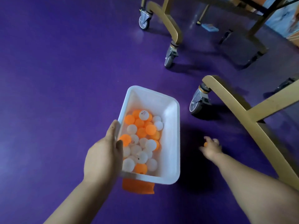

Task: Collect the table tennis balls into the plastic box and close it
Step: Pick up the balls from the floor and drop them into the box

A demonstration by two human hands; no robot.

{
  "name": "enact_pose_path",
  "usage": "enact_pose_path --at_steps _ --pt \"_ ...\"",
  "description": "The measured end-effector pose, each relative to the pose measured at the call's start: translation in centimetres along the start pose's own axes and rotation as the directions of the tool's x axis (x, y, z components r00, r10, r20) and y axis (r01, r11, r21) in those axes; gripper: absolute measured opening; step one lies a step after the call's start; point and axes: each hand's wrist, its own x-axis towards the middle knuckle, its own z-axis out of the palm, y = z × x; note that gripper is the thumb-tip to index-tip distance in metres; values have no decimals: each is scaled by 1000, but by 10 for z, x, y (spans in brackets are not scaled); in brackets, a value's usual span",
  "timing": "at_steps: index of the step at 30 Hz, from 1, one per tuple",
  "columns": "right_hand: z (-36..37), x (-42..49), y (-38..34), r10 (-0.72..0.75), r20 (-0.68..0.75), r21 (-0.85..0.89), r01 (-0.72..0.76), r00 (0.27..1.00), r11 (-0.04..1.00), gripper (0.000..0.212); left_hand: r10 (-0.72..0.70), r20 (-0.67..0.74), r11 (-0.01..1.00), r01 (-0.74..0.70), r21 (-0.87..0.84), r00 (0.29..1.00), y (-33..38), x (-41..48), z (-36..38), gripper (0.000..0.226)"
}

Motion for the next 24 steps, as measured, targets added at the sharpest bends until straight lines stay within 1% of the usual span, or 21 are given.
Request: enact_pose_path --at_steps 3,6,7,8,10,11,12,14,15,16,17,18,20,21,22,23,24 --pt "7 19 7 -34 63 -50 37 997 998 63 -6 -36 1000 6 1 999 12 1 12 52" --pt "14 31 14 -78 112 -125 92 991 988 58 3 -58 1000 -3 9 998 24 5 22 50" --pt "17 33 18 -95 106 -144 110 990 983 55 3 -48 1000 -3 16 999 28 6 26 49" --pt "19 35 23 -118 76 -121 127 990 984 50 9 -49 1000 -8 21 999 33 7 30 49" --pt "20 34 29 -160 -51 28 162 986 986 41 19 -36 999 -18 35 999 41 8 38 49" --pt "17 32 27 -172 -159 148 195 972 970 36 22 -16 999 -21 42 1000 45 9 41 49" --pt "12 26 22 -164 -283 274 243 945 930 33 41 -12 998 -40 48 999 47 9 45 49" --pt "-6 7 -2 -110 -500 477 379 859 793 31 68 11 996 -68 54 998 52 9 51 49" --pt "-16 -6 -16 -96 -581 538 469 809 700 31 63 33 996 -65 61 997 55 9 53 50" --pt "-26 -20 -29 -108 -638 563 557 763 611 34 84 32 995 -86 57 996 57 11 57 50" --pt "-35 -34 -39 -155 -670 553 627 726 548 37 91 41 994 -94 57 995 59 12 60 49" --pt "-42 -47 -48 -240 -676 518 681 696 517 39 100 40 994 -102 45 994 60 12 62 49" --pt "-53 -71 -63 -460 -627 371 760 629 534 42 122 55 992 -123 11 991 62 12 63 49" --pt "-56 -80 -68 -545 -598 275 789 587 549 45 134 61 991 -134 -1 989 65 10 62 49" --pt "-59 -87 -72 -592 -586 194 806 552 559 46 173 66 985 -172 -28 983 66 7 63 49" --pt "-62 -93 -74 -606 -591 144 809 532 570 44 167 71 986 -164 -44 983 69 5 62 48" --pt "-66 -98 -75 -600 -597 122 800 532 588 42 187 76 982 -183 -56 979 64 8 66 48"
